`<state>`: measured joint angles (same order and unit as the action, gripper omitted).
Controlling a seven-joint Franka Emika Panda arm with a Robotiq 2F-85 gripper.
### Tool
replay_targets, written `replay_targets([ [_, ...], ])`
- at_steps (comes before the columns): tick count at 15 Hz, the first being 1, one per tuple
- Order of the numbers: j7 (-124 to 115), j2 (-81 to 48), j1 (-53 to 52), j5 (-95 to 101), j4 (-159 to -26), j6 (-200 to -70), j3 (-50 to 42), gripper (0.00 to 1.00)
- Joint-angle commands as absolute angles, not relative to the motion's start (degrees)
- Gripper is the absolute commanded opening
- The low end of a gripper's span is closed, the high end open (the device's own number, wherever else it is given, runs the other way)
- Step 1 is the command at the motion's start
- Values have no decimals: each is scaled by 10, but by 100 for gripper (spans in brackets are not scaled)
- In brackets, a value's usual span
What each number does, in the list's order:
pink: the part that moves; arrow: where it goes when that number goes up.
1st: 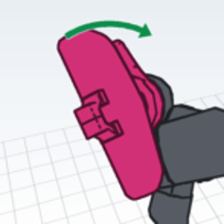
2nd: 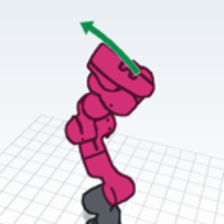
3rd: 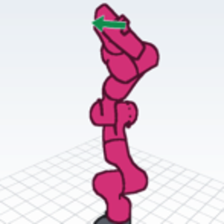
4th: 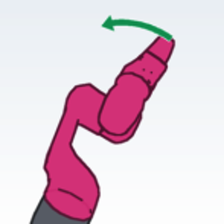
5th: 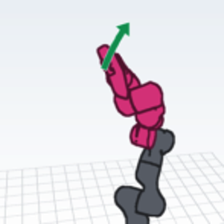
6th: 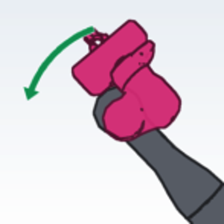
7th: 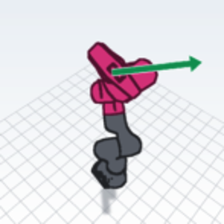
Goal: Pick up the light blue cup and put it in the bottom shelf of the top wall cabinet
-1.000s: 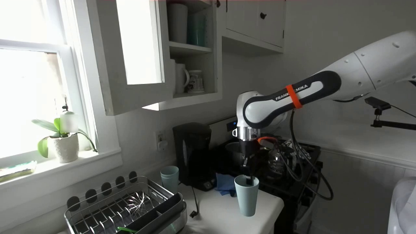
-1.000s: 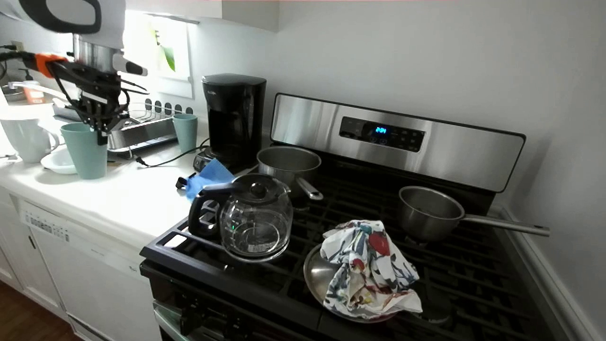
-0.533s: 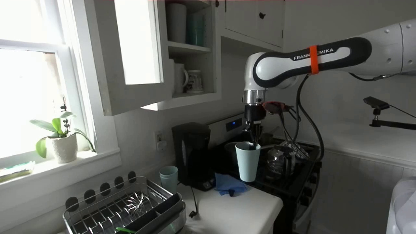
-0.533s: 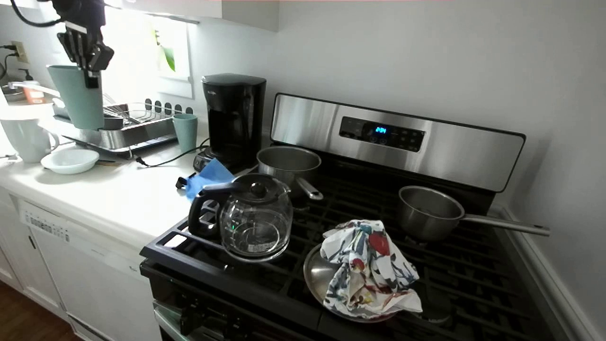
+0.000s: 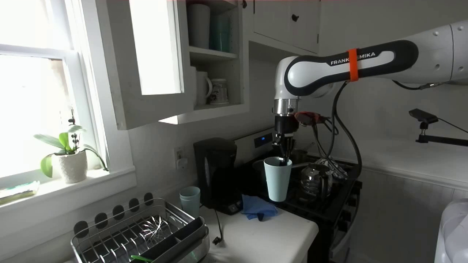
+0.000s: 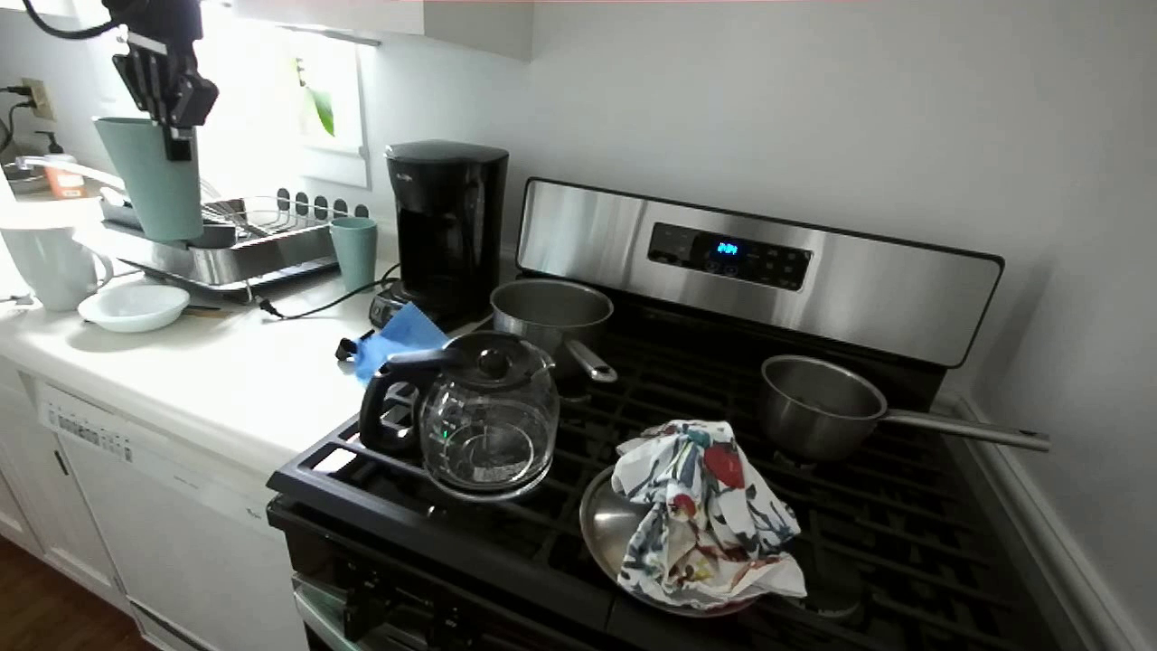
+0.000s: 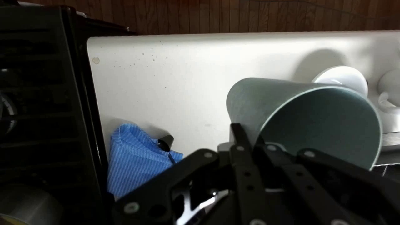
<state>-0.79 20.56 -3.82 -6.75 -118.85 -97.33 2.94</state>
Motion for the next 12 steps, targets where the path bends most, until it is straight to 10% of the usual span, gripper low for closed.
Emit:
replay_targets([
  [1,-12,218,-28,-63,-1146,-965,22,2],
  [12,-151,177,0,-99,-944,-948,13,2],
])
